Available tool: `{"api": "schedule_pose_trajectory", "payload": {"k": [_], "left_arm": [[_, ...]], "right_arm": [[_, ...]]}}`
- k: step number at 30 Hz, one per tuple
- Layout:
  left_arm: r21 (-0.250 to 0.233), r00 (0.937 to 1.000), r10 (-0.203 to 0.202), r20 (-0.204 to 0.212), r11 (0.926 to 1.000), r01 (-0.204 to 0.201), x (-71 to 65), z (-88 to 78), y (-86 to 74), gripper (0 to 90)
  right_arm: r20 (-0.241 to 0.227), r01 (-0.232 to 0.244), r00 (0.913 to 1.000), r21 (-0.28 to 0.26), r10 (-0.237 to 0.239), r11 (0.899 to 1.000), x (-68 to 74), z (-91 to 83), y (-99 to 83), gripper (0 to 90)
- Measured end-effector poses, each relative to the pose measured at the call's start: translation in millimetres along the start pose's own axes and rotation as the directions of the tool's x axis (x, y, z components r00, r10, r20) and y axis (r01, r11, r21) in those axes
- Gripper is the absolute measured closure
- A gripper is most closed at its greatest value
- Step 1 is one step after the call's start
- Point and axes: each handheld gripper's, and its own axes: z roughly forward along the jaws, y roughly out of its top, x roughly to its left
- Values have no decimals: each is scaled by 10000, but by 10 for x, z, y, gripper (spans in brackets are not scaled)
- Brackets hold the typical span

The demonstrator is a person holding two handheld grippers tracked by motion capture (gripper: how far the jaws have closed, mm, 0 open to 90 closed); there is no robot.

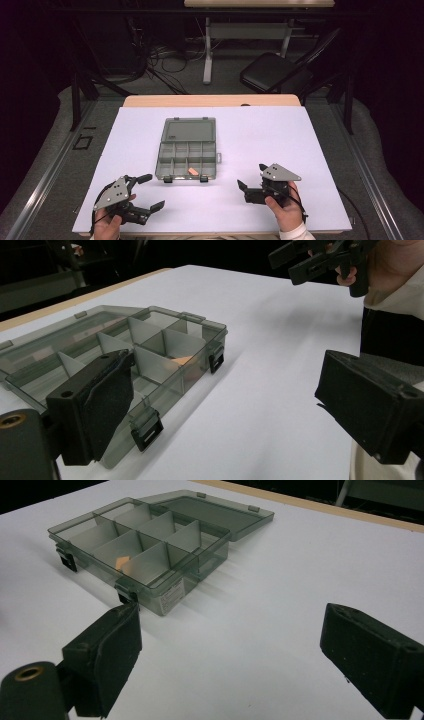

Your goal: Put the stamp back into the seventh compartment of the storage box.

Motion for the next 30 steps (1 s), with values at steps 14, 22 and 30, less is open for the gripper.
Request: {"api": "schedule_pose_trajectory", "payload": {"k": [14,22,30], "left_arm": [[-42,10000,3,23,10000,-3,0,1,-1,82],[-74,10000,-27,71,10000,28,2,-3,-1,82],[-59,9999,-60,98,10000,60,11,10,3,82]], "right_arm": [[218,-97,9997,32,96,9999,-75,31,-118,96],[327,-146,9994,138,142,9998,-91,60,-164,96],[449,-286,9986,260,274,9993,-114,48,-183,96]]}}
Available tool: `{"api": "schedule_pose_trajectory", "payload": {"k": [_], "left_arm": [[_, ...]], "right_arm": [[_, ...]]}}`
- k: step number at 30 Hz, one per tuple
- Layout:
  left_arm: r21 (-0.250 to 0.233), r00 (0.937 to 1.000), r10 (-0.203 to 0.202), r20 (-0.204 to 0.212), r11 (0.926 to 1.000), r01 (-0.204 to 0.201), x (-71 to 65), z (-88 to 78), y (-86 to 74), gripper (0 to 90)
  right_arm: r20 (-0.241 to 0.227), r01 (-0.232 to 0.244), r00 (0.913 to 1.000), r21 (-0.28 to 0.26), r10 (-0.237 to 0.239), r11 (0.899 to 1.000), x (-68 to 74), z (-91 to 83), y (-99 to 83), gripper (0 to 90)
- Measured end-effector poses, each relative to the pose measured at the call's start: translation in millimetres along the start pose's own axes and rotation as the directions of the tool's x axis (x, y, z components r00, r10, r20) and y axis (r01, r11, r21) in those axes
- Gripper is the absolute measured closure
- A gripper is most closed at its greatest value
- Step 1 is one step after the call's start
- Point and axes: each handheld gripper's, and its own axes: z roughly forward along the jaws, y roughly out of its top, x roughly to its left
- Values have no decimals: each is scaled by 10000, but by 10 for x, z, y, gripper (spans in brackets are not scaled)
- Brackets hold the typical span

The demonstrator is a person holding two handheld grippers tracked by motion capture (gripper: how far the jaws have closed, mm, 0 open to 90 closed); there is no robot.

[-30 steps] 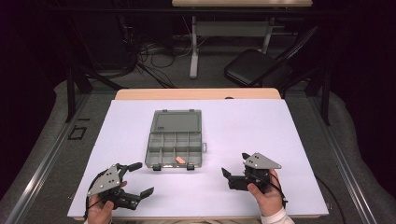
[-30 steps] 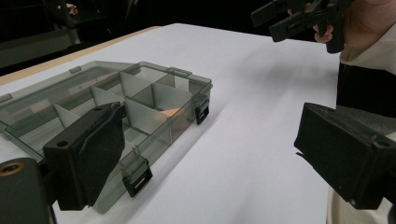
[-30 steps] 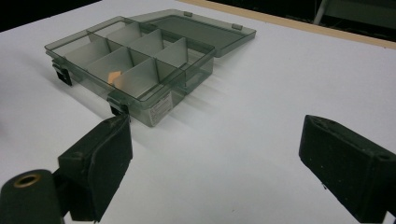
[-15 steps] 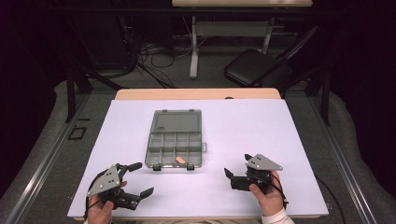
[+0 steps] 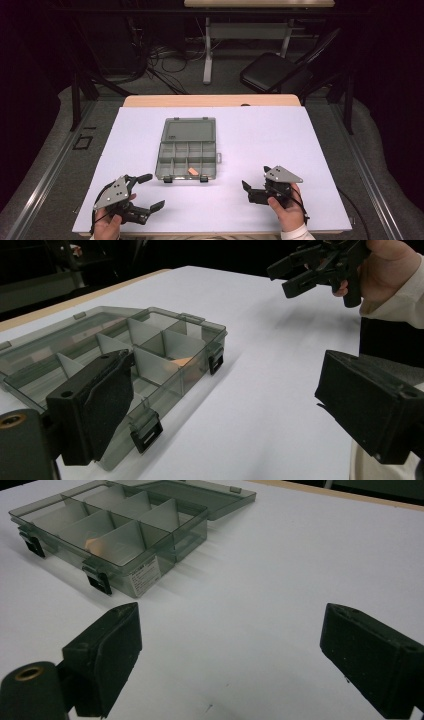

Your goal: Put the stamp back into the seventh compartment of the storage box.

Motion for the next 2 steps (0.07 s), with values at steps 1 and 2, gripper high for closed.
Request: {"api": "schedule_pose_trajectory", "payload": {"k": [1,2], "left_arm": [[6,10000,4,-33,10000,-4,1,2,1,83],[6,10000,4,-33,10000,-4,1,2,1,82]], "right_arm": [[20,20,10000,1,-20,10000,-9,0,-3,96],[20,20,10000,1,-20,10000,-9,0,-3,96]]}}
